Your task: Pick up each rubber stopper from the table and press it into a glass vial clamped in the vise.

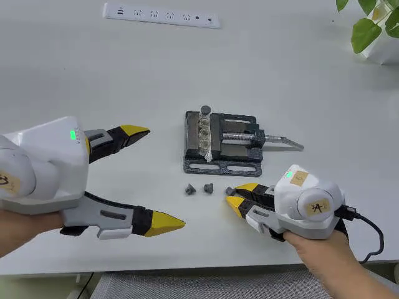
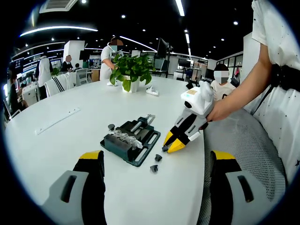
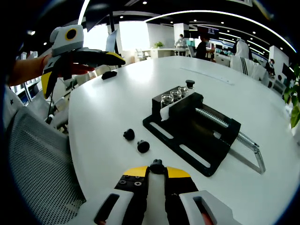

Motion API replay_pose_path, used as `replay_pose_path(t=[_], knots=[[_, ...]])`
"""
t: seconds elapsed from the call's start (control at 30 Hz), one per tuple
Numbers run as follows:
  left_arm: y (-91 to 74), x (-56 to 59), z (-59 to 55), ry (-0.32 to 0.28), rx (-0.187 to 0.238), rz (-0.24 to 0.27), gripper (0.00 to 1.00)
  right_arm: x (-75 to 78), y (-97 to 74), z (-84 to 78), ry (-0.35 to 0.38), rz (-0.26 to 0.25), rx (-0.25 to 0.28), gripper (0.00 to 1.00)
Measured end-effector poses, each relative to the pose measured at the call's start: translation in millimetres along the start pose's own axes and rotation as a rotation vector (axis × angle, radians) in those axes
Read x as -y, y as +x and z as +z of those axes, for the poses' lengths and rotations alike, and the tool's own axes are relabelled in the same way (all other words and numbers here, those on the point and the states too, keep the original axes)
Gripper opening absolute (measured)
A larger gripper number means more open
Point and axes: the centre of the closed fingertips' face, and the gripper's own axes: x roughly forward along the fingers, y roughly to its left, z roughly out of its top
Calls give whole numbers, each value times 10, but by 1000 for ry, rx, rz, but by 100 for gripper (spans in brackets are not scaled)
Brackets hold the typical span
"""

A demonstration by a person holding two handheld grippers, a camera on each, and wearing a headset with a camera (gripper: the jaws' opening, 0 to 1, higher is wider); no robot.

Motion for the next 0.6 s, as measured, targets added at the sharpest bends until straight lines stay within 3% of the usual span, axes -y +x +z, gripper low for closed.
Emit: replay_pose_path(t=[0.33,0.6], knots=[[24,35,33,11,-1,-16,90,-59,-216,172,-114,52,27,8],[48,73,222,22,31,-32,83,-222,-697,620,-217,213,99,8]])
